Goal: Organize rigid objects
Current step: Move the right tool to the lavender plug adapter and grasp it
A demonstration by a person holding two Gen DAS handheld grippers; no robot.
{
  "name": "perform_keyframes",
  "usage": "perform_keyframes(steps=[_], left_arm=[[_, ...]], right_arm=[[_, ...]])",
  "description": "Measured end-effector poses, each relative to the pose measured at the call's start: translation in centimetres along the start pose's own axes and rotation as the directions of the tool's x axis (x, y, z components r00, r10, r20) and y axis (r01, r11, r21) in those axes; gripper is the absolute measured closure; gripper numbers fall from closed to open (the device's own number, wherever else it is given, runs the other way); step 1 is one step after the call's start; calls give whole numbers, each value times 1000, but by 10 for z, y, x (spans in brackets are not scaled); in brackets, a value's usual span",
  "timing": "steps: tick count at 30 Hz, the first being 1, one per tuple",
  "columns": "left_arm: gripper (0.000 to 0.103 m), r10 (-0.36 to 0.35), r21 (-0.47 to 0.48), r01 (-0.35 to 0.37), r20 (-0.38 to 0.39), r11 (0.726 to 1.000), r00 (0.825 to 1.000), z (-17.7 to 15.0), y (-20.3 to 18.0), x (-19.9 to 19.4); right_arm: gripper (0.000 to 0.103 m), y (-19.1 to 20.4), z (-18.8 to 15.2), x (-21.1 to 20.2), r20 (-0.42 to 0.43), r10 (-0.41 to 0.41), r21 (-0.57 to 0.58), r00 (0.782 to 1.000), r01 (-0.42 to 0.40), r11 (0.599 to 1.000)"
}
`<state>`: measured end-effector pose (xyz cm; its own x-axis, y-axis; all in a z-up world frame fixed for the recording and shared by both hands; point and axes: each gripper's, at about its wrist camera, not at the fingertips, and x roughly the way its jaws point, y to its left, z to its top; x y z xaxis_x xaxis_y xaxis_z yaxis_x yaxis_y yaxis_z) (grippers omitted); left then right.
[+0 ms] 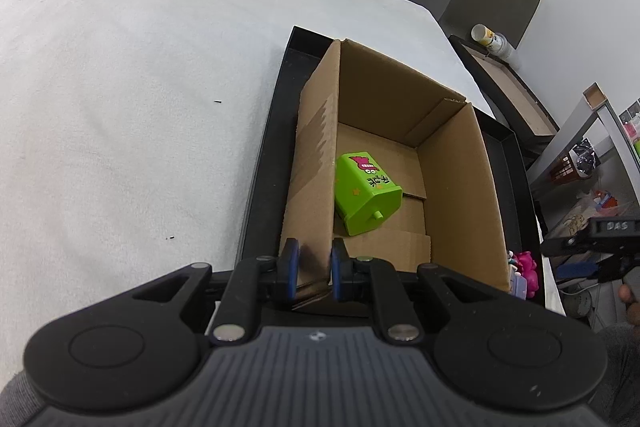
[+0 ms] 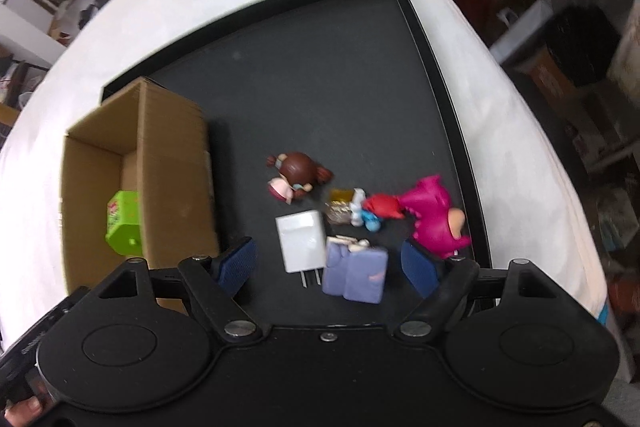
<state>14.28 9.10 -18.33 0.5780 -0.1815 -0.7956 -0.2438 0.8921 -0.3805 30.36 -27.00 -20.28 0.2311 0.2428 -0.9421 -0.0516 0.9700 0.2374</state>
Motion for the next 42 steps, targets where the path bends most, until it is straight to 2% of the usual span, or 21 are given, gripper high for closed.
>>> perform_keyframes(steps=[7, 15, 17, 18, 19, 30, 42], left_arm=[[89, 0, -2, 0, -1, 1000, 1000, 0, 0, 0], [89, -3, -5, 3, -2, 1000, 1000, 0, 1, 1], [89, -4, -3, 4, -2, 1000, 1000, -1, 1, 1], [89, -4, -2, 4, -3, 1000, 1000, -1, 1, 1], [89, -3, 0, 3, -3, 1000, 1000, -1, 0, 1], [89, -2, 2, 2, 0, 1000, 1000, -2, 0, 0], [89, -2, 2, 2, 0, 1000, 1000, -2, -1, -1]], right_arm=[[26, -8, -7, 27, -57, -56, 52, 997, 59, 997], [26, -3, -9, 46, -74, -127, 37, 989, 130, 991], [41, 0, -12, 53, -82, -144, 25, 986, 147, 989], [58, -1, -14, 56, -92, -143, 31, 985, 146, 989], [59, -3, -14, 58, -103, -138, 47, 985, 143, 989], [59, -6, -17, 26, -32, -89, 56, 996, 90, 994], [59, 25, -5, -10, 64, -16, 9, 998, 16, 1000]])
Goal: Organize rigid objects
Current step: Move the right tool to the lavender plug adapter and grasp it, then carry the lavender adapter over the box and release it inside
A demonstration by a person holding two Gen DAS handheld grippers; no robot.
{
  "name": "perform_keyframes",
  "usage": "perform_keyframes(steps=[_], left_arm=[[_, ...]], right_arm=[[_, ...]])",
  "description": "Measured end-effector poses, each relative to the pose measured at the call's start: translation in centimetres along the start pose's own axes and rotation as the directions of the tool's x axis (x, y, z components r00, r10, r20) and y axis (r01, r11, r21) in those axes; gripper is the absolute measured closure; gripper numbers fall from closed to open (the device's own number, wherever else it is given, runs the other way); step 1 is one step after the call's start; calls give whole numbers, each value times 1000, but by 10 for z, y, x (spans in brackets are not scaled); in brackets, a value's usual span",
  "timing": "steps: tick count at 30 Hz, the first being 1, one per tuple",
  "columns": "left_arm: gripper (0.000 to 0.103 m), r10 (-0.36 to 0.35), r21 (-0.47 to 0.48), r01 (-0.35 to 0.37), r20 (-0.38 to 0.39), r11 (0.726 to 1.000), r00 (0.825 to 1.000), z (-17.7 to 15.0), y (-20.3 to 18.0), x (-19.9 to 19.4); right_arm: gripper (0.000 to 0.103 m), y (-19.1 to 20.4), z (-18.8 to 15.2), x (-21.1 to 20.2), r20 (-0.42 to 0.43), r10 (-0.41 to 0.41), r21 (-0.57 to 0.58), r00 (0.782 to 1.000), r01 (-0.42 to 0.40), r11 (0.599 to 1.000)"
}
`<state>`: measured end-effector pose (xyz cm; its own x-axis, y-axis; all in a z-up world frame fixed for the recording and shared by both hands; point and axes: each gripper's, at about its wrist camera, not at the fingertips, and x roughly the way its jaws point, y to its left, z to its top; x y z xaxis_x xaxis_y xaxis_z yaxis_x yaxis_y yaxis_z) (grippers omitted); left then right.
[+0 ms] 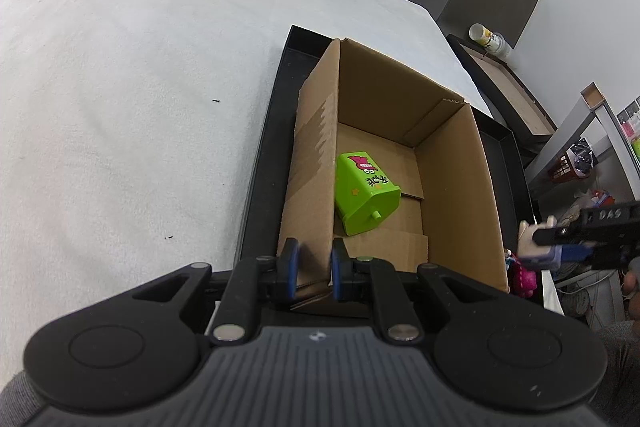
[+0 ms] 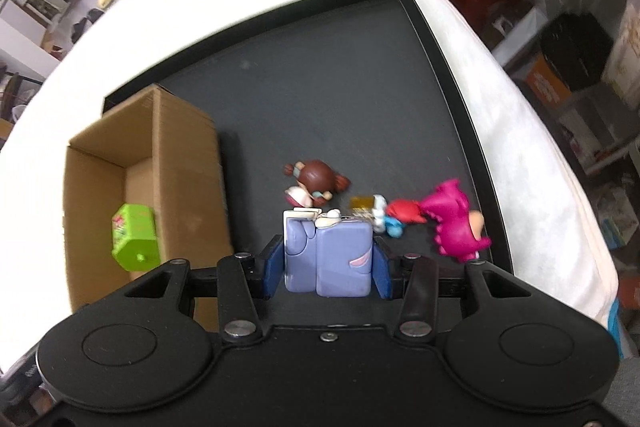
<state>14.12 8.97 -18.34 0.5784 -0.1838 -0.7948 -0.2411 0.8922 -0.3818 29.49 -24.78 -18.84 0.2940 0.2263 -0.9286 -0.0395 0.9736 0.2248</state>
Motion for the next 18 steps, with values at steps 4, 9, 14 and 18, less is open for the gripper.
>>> perform_keyframes(steps=[4, 9, 14, 18], left_arm=[[89, 0, -1, 0, 0, 1000, 1000, 0, 0, 0], [89, -1, 0, 1, 0, 1000, 1000, 0, 0, 0], [89, -7, -2, 7, 0, 1000, 1000, 0, 0, -2], [89, -10, -2, 10, 0, 1000, 1000, 0, 1, -2]], right_arm=[[59, 12, 5, -9, 28, 15, -25, 999, -14, 1000], [59, 25, 12, -18, 52, 34, -47, 998, -31, 998], [59, 39, 15, -28, 81, 58, -70, 995, -52, 996], [59, 53, 17, -35, 101, 78, -99, 992, -68, 993]])
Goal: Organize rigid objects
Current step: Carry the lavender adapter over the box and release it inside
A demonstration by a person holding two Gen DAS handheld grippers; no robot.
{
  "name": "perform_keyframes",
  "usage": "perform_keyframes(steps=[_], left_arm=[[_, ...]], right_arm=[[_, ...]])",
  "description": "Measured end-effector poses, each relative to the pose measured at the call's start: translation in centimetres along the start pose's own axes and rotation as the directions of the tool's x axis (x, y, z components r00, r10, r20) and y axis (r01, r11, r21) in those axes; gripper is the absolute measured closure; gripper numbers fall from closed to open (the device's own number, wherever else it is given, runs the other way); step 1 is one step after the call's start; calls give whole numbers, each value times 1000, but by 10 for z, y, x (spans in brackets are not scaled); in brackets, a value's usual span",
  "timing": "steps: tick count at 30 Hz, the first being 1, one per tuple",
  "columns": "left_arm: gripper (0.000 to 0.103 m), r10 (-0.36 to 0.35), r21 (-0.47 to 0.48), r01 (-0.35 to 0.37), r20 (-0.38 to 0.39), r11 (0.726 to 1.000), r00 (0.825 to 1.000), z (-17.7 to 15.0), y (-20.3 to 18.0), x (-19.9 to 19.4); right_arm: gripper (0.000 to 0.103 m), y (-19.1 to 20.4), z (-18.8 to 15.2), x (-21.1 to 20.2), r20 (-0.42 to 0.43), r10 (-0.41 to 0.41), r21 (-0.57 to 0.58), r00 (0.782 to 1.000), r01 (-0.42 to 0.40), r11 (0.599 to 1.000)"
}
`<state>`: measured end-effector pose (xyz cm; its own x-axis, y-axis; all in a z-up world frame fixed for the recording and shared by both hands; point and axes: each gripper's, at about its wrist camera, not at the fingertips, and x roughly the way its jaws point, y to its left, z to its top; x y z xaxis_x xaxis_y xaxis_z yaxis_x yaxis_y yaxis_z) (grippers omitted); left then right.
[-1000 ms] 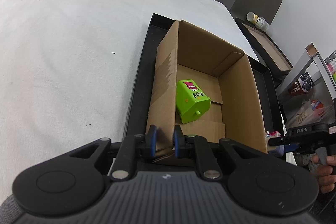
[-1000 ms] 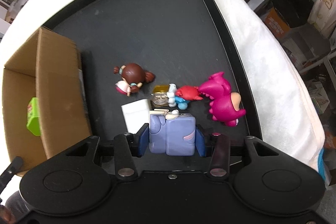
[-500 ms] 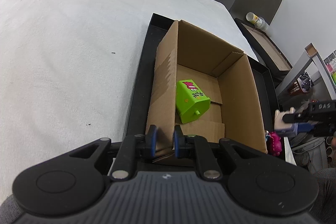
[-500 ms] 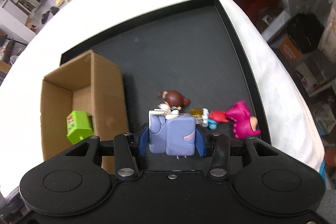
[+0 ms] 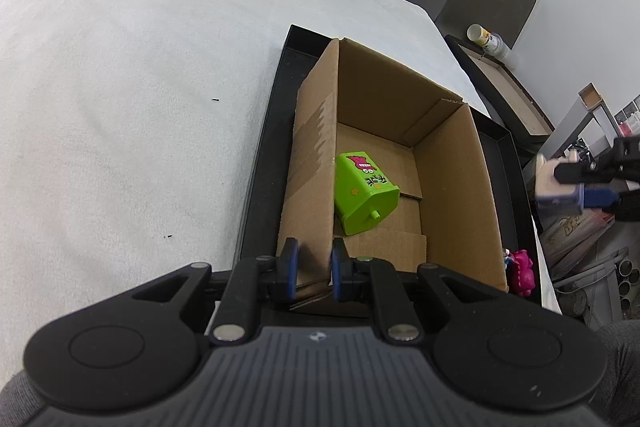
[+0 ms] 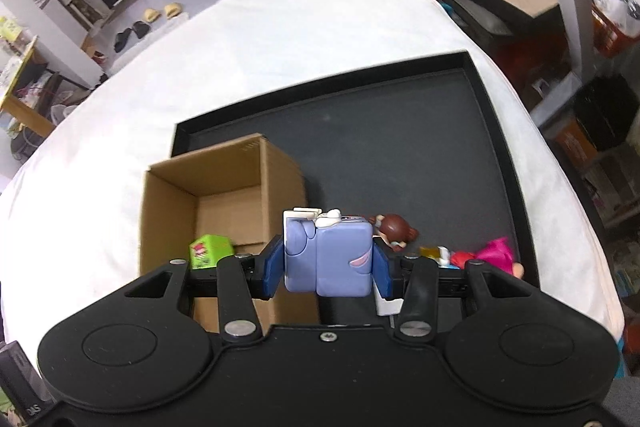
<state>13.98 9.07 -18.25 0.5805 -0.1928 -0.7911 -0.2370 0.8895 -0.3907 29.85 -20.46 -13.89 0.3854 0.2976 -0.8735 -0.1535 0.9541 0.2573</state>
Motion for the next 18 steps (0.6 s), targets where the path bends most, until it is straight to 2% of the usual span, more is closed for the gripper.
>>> perform_keyframes(steps=[10, 18], left_arm=[[89, -13, -2, 13, 0, 1000, 1000, 1, 4, 1], [89, -18, -3, 18, 0, 1000, 1000, 1, 5, 2]], right_arm=[[59, 38, 8, -4, 38, 53, -58, 998, -51, 997], [59, 64, 7, 5, 30, 93, -80, 995, -90, 993]])
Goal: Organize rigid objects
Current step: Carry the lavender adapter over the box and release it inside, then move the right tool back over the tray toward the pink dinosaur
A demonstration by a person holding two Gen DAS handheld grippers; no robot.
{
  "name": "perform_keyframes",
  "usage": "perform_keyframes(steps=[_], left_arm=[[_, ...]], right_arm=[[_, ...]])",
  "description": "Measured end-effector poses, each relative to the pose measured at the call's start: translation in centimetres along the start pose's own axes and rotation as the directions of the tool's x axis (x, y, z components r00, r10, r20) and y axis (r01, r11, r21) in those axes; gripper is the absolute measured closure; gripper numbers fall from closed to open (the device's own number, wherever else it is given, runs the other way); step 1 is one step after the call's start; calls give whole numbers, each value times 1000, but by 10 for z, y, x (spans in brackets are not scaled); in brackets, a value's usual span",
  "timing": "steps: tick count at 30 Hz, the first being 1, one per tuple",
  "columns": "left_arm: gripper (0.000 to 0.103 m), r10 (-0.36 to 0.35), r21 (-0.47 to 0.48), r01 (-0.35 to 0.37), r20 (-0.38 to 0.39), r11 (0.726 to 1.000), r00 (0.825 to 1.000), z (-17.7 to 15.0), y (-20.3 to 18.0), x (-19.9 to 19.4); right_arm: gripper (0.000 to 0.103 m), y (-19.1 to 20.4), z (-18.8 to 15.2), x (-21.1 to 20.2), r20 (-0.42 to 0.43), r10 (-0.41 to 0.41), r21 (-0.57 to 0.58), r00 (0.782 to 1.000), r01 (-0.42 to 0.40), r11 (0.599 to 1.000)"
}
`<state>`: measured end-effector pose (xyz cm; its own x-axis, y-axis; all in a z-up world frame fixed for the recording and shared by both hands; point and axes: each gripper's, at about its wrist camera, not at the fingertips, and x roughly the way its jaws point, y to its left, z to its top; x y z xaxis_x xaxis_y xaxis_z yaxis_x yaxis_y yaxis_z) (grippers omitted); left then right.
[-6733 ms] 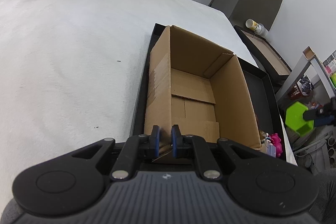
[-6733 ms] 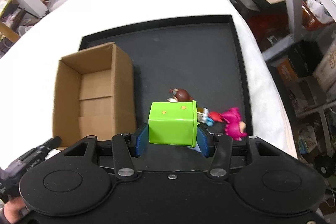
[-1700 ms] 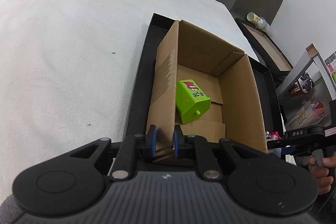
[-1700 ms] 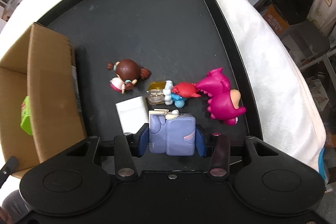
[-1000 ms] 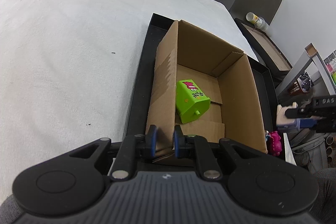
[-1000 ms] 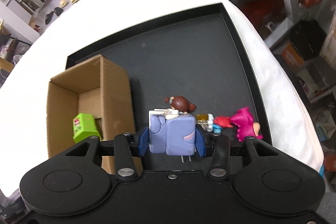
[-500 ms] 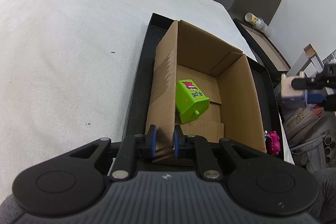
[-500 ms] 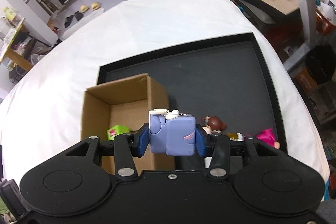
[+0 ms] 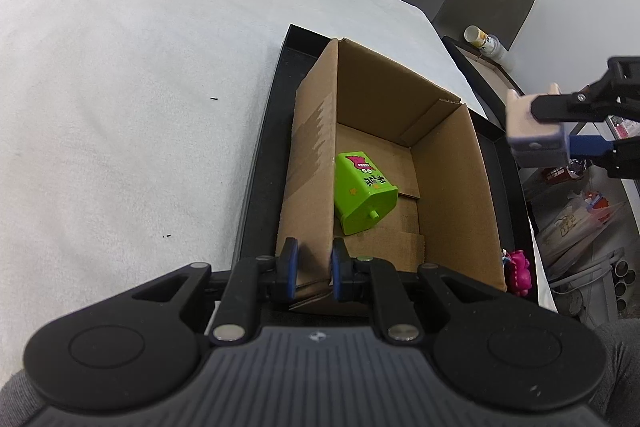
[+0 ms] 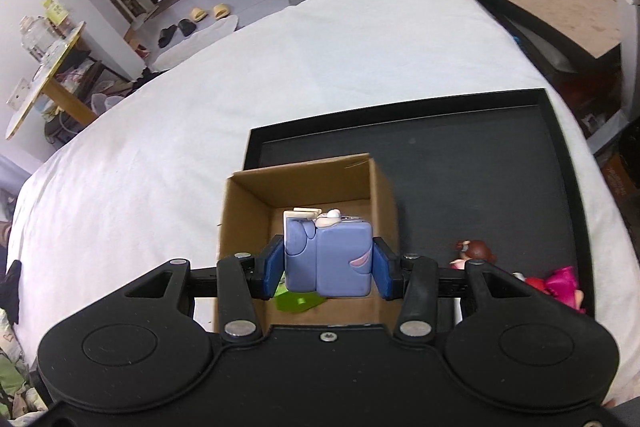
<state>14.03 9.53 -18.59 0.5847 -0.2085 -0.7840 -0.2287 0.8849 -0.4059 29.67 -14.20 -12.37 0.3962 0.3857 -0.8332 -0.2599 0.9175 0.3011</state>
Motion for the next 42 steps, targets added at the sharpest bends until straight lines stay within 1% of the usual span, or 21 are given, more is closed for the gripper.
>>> perform_keyframes(steps=[8, 19, 23, 25, 26, 27, 29, 30, 32, 34, 37, 42], left_arm=[[89, 1, 4, -1, 2, 1000, 1000, -1, 0, 0], [89, -4, -3, 4, 2, 1000, 1000, -1, 2, 0], [89, -6, -3, 6, 2, 1000, 1000, -1, 2, 0], [89, -7, -5, 7, 2, 1000, 1000, -2, 2, 0], [88, -10, -6, 10, -2, 1000, 1000, -2, 3, 1], [89, 5, -5, -5, 4, 1000, 1000, -2, 2, 0], [88, -8, -17, 8, -5, 1000, 1000, -1, 4, 2], [88, -2, -15, 1, -5, 1000, 1000, -1, 3, 2], [88, -6, -9, 6, -3, 1000, 1000, 0, 2, 1], [88, -4, -5, 4, -1, 1000, 1000, 0, 2, 1], [88, -8, -13, 8, 0, 1000, 1000, 0, 4, 1], [88, -7, -13, 7, -1, 1000, 1000, 0, 4, 1]], right_arm=[[59, 30, -7, 22, -49, 55, -45, 997, -58, 997], [59, 49, -12, 59, -122, 32, -90, 992, -43, 995], [59, 53, -13, 69, -145, 44, -74, 988, -55, 996], [57, 53, -13, 69, -148, 67, -61, 987, -76, 995], [57, 52, -13, 67, -143, 73, -52, 987, -81, 995], [57, 51, -12, 65, -137, 78, -44, 987, -85, 995], [55, 48, -11, 58, -128, 97, -34, 987, -102, 994], [54, 46, -10, 53, -121, 104, -28, 987, -108, 994], [53, 40, -9, 42, -102, 105, -24, 989, -108, 994], [48, 31, -9, 29, -80, 99, -23, 992, -101, 995], [46, 14, -11, 11, -58, 98, -11, 994, -99, 995], [41, -17, -19, -14, -30, 59, 12, 998, -59, 998]])
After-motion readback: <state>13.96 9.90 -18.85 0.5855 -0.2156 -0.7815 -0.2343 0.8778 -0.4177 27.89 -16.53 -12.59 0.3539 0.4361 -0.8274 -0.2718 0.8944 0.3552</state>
